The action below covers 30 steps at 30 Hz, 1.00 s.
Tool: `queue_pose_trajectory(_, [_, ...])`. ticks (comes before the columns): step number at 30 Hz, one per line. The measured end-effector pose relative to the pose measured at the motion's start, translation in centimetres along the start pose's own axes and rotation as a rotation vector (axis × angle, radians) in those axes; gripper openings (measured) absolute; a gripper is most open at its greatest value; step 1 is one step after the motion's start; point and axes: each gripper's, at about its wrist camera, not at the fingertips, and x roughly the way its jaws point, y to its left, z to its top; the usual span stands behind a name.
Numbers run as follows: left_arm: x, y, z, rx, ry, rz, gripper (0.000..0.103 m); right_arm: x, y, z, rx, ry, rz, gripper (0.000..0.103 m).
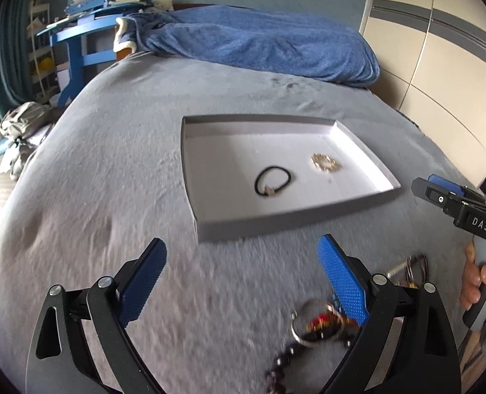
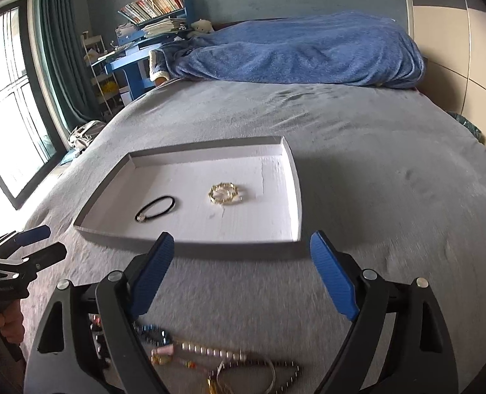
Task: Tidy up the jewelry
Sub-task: 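Move both open tools from the tray back to the jewelry pile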
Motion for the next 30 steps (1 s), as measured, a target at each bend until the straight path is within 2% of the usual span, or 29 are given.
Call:
queue_pose_trajectory(12, [-0.7,-0.6,-2.0,0.020,0.013,0.032,0.093,-1.7,-0.8,-3.0,0.021,0.036,-0.027,0.085])
queue_pose_trajectory(30, [-1.1,-2.0,-3.8,0.043,0.042,0.016,0.093,-3.6,-3.0,-7.3,0.021,0.087,-0.117,0.085])
